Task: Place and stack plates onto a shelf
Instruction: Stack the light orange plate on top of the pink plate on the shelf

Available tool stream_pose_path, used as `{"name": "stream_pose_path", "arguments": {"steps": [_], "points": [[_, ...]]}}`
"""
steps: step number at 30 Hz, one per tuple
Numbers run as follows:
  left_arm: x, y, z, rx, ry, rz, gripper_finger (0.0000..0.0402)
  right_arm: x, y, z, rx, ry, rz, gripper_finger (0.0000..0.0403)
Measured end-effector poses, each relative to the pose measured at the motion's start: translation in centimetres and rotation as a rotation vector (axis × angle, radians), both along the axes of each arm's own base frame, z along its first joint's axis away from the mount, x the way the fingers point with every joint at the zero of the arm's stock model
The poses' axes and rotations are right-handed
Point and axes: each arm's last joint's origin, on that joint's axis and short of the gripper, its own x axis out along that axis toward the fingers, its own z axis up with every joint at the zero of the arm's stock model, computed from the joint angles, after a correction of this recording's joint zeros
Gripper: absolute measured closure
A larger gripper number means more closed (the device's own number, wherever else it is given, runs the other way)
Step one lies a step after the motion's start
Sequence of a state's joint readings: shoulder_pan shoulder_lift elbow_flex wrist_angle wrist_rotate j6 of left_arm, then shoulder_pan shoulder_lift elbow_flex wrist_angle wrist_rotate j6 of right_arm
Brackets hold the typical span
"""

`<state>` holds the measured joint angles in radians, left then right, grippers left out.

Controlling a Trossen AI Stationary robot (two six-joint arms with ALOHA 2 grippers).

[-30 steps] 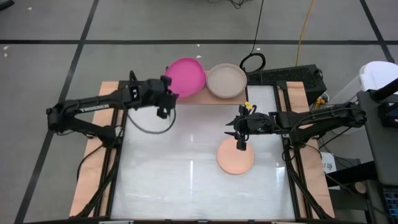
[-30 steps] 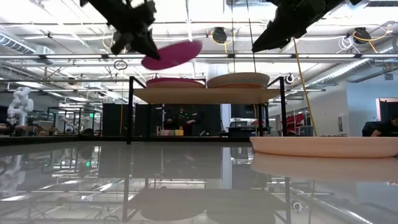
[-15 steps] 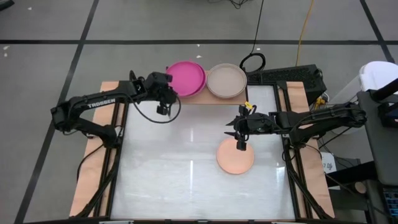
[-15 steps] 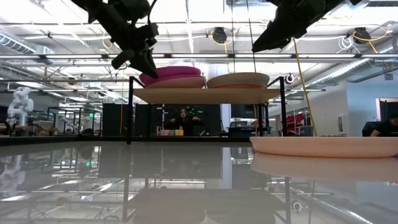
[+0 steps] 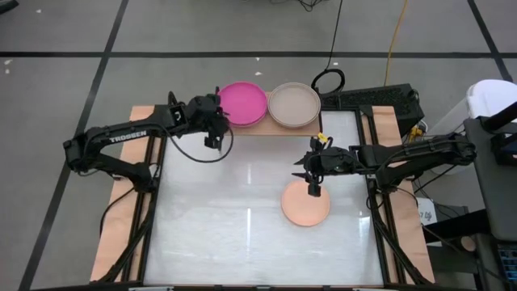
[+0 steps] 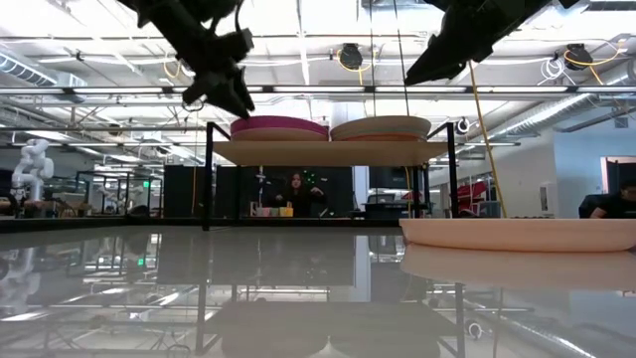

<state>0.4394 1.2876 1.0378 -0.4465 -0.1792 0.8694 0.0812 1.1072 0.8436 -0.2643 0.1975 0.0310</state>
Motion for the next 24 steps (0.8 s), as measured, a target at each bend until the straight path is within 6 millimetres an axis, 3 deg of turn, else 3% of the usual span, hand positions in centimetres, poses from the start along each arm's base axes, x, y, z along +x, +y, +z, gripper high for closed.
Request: {"name": "stream_pose_path", "arguments": {"steps": [7, 13, 16, 20, 24], "points": [[-2.1, -2.2, 3.3, 0.046, -0.147, 0.053, 0.0188, 0.0, 0.8, 0.0, 0.01, 0.003, 0.079, 0.0254], [-5.8, -4.3, 7.3, -0.085, -0.508, 0.169, 0.0184, 0.5, 3.0, -1.8, -0.037, 0.107, 0.155, 0.0254], [-8.0, -5.4, 8.7, -0.159, -0.672, 0.127, 0.0183, 1.1, 3.9, -3.3, -0.006, 0.181, 0.154, 0.0254], [-10.4, -6.6, 8.9, -0.238, -0.838, 0.036, 0.0183, 1.7, 5.8, -5.9, 0.036, 0.31, 0.219, 0.0254], [-12.3, -7.5, 7.8, -0.267, -0.958, 0.011, 0.0183, 1.9, 8.1, -8.2, 0.085, 0.413, 0.308, 0.0254]]}}
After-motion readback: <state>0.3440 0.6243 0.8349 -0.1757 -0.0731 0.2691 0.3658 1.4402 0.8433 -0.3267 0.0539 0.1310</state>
